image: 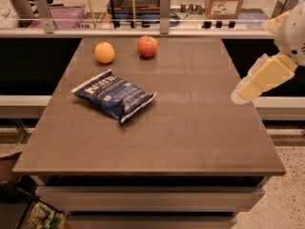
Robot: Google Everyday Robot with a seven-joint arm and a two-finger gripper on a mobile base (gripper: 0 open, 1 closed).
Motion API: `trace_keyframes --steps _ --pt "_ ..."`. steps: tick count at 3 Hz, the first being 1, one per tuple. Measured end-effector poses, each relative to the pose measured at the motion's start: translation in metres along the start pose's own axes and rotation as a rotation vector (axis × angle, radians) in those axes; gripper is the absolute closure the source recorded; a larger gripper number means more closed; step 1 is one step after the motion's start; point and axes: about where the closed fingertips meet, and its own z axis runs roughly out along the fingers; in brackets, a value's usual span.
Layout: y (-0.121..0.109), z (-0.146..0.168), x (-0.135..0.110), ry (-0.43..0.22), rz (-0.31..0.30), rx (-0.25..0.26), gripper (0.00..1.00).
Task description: Pick orange
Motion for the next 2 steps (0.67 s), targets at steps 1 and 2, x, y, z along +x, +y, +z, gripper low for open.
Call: trace_keyframes --steps 1,2 --pt "-0.012 0.016 -0.016 -0.099 0.037 0.033 0.0" --pt "-0.02 0.033 -0.035 -0.165 0.049 0.017 0.0"
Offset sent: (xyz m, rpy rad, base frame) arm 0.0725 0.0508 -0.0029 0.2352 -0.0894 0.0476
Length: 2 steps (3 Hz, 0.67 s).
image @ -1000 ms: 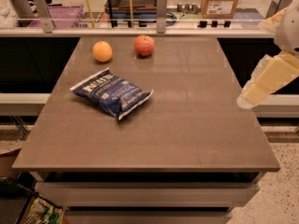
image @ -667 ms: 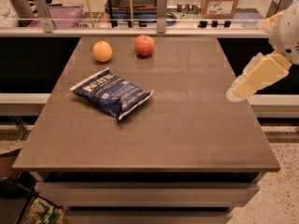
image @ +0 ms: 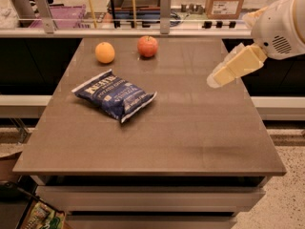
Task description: Pick orange
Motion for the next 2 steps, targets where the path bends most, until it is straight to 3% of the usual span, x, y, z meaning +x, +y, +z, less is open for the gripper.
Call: trace_keyframes --steps 1,2 --pt "-0.001 0.021 -0.011 -0.031 0.047 -0.023 0.0" --pt "-0.001 0.04 -0.015 -0.039 0.142 -0.052 0.0"
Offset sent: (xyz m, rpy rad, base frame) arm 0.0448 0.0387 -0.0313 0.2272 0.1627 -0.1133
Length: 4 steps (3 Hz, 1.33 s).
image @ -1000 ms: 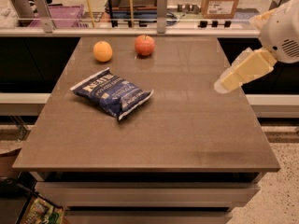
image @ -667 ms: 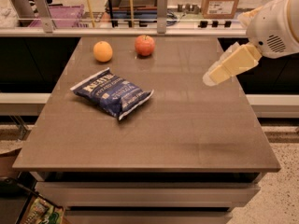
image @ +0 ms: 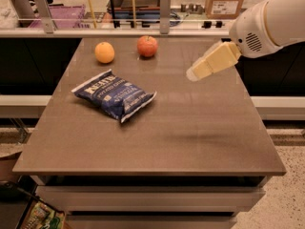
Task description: Pick orange
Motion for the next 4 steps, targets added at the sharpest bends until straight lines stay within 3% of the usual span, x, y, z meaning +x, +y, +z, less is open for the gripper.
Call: trace_keyframes --steps 1,2,4 --pt "0.0 0.011 -0.001 0.013 0.098 0.012 0.0" --pt "-0.001 0.02 -0.011 -0.02 0.144 0.049 0.0" --pt "-0.005 0.029 -0.019 -0.032 0.12 0.037 0.0"
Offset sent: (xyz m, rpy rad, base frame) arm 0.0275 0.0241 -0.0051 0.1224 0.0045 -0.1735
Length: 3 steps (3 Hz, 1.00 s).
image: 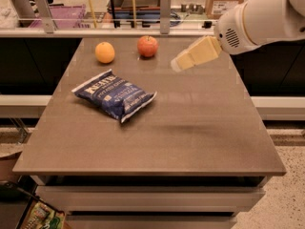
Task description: Pick orange
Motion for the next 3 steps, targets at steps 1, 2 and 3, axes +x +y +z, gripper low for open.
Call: trace_keyframes --steps 1,2,3 --pt "-0.001 0.018 -0.017 -0.053 -0.042 -0.023 0.0" --pt "0.004 0.038 -0.032 -0.103 -0.077 -0.061 0.0" --pt "0.014 0.062 -0.045 -0.142 -0.087 -0.098 0.0"
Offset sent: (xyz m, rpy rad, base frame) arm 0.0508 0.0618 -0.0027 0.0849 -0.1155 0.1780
